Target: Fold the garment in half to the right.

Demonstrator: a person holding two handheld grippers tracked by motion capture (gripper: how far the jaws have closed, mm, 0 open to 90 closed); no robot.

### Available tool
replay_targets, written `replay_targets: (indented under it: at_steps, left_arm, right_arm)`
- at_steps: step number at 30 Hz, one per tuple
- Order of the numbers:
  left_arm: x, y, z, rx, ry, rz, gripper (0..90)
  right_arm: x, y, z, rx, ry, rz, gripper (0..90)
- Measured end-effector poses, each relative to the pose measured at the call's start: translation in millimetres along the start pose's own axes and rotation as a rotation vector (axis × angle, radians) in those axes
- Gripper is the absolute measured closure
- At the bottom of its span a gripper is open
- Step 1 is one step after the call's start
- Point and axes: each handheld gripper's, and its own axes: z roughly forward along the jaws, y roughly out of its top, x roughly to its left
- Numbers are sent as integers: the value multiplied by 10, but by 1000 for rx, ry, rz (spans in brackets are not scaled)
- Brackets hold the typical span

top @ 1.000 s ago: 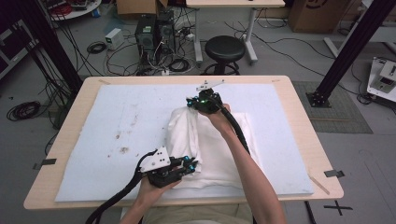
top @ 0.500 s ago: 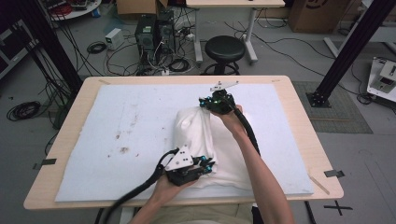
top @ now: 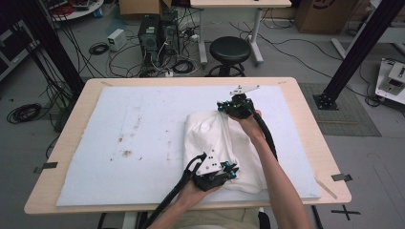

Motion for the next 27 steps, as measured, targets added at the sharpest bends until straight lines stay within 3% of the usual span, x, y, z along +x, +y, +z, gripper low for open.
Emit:
replay_targets:
  at_steps: [12,27]
  left_arm:
    - [-162,142,270,7,47,-18,829]
    - [-348,163,639,19,87,-50,829]
  right_arm:
    - [-148,-89,-94,8,-24,15,869]
    - [-418,-297,-237,35,-63,64,867]
